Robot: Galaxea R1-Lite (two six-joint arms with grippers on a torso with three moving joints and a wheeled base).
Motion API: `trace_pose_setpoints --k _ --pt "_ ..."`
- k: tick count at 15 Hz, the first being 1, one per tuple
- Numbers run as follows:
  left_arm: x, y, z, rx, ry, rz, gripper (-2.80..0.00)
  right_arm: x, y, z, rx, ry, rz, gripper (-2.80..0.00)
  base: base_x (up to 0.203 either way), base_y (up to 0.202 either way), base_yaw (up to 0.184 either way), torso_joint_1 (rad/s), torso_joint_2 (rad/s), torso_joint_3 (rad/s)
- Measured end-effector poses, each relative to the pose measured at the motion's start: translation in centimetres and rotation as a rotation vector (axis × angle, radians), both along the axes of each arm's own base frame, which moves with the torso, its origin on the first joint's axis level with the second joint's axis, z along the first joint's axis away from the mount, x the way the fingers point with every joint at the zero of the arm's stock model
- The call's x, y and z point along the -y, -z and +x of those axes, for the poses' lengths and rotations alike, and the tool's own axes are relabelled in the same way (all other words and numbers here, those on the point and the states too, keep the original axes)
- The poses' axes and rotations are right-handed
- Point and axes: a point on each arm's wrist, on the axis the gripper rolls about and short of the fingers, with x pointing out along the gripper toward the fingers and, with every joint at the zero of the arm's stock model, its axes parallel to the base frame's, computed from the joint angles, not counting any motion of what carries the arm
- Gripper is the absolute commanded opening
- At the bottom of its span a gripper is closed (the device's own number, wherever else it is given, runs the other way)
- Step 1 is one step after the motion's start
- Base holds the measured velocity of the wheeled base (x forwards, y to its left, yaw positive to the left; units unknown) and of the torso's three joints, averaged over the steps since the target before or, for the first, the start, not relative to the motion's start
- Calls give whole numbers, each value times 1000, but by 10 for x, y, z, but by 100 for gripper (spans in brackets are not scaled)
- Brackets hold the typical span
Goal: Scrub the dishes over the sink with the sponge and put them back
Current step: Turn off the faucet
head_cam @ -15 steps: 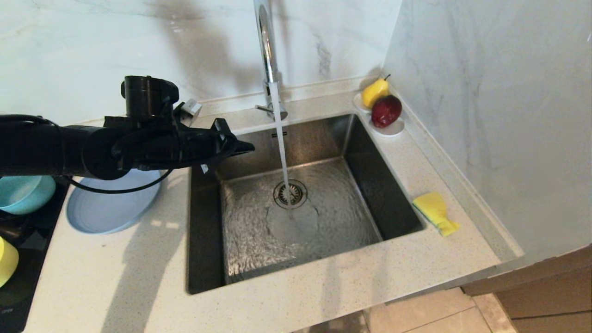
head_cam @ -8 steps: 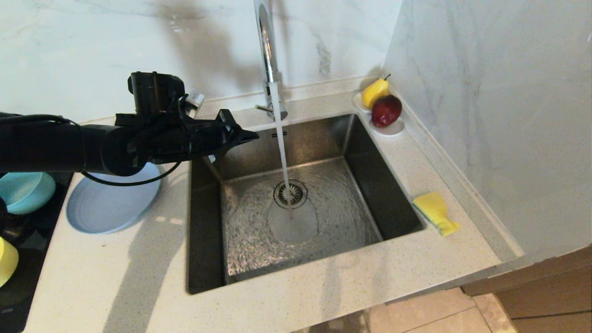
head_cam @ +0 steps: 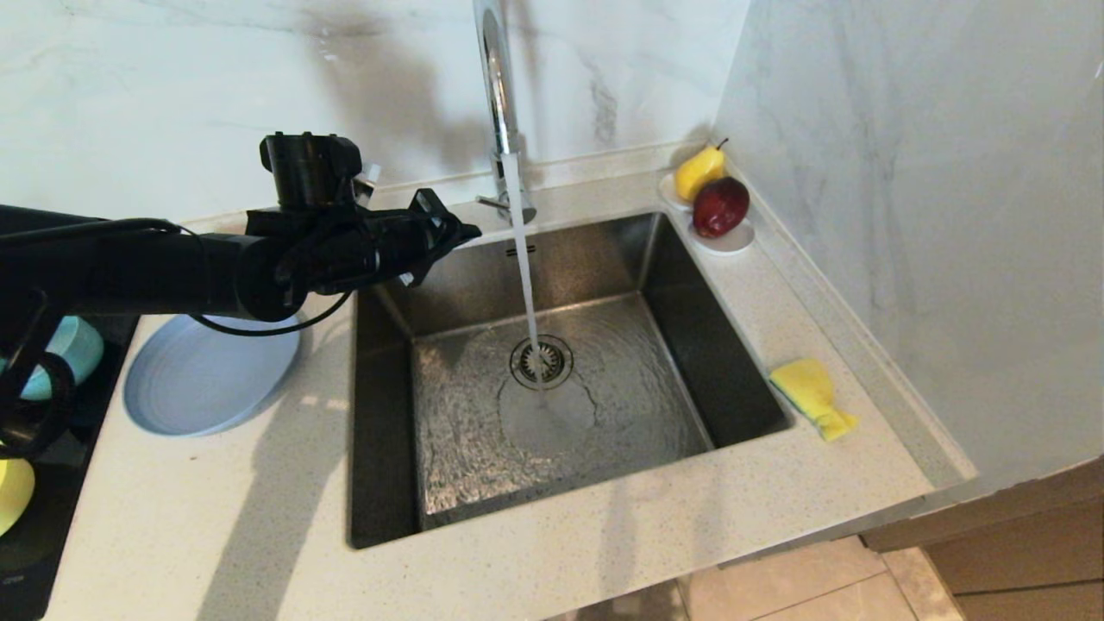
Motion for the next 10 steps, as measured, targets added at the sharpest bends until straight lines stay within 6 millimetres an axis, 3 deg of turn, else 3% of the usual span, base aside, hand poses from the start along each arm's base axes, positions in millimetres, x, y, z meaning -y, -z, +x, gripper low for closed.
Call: trace_pose_setpoints --k 10 --pt "5 -10 23 46 -12 -69 -280 0 0 0 0 0 0 -280 0 0 0 0 0 0"
